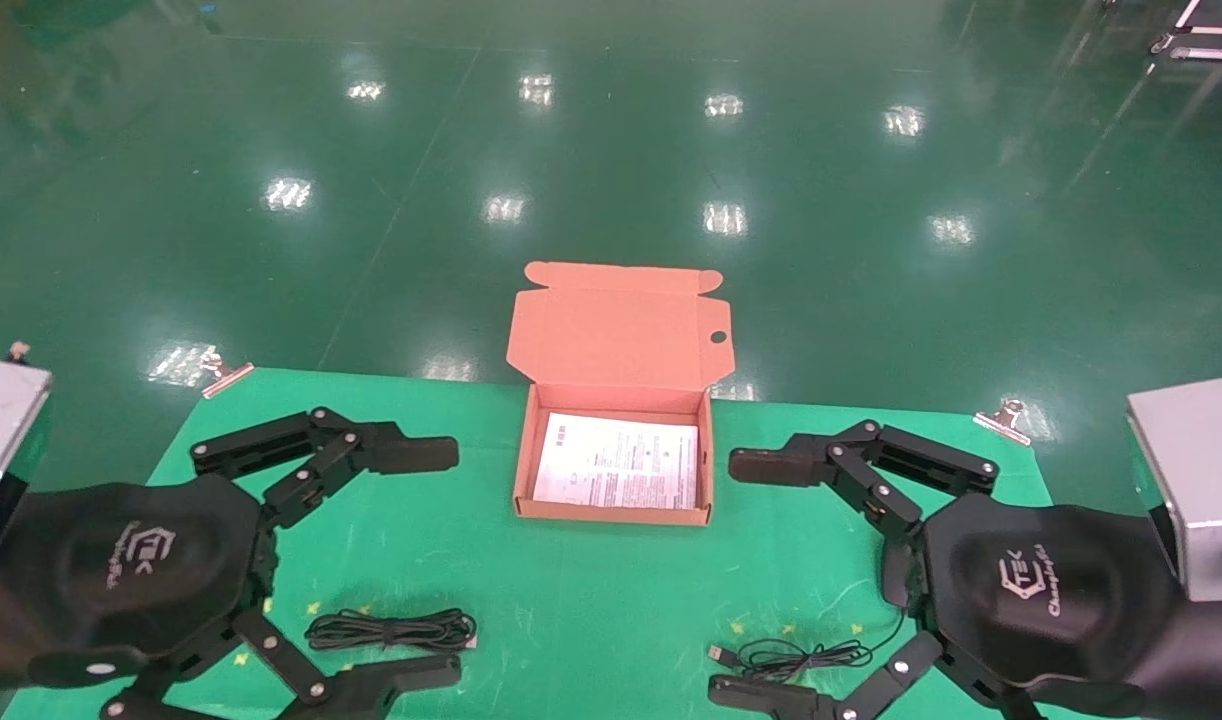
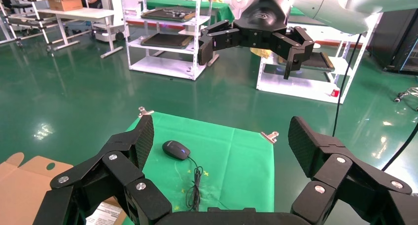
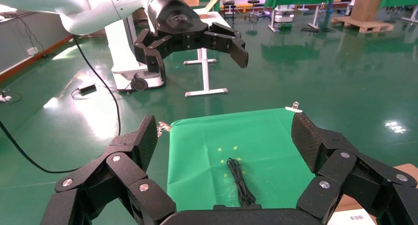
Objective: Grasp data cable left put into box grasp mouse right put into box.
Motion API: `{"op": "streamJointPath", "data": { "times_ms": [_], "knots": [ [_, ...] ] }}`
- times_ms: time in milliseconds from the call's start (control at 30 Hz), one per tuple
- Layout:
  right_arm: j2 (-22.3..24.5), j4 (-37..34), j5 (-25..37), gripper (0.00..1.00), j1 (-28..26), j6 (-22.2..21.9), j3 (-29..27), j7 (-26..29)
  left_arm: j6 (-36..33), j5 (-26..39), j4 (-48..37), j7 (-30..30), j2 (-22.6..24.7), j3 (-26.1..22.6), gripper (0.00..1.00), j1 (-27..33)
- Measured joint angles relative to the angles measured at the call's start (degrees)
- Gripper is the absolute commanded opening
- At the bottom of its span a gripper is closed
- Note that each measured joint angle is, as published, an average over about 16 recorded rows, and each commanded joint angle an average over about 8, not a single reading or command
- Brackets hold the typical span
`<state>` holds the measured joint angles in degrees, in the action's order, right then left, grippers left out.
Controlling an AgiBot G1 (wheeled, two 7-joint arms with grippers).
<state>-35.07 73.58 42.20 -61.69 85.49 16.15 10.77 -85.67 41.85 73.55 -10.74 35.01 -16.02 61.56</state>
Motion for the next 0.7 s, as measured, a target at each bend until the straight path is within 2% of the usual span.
{"op": "streamJointPath", "data": {
  "times_ms": [700],
  "knots": [
    [0.54, 0.30, 1.17, 1.00, -0.24, 0.00, 0.12, -0.47, -0.11, 1.27, 0.20, -0.20, -0.07, -0.60, 1.00, 0.51]
  ]
}}
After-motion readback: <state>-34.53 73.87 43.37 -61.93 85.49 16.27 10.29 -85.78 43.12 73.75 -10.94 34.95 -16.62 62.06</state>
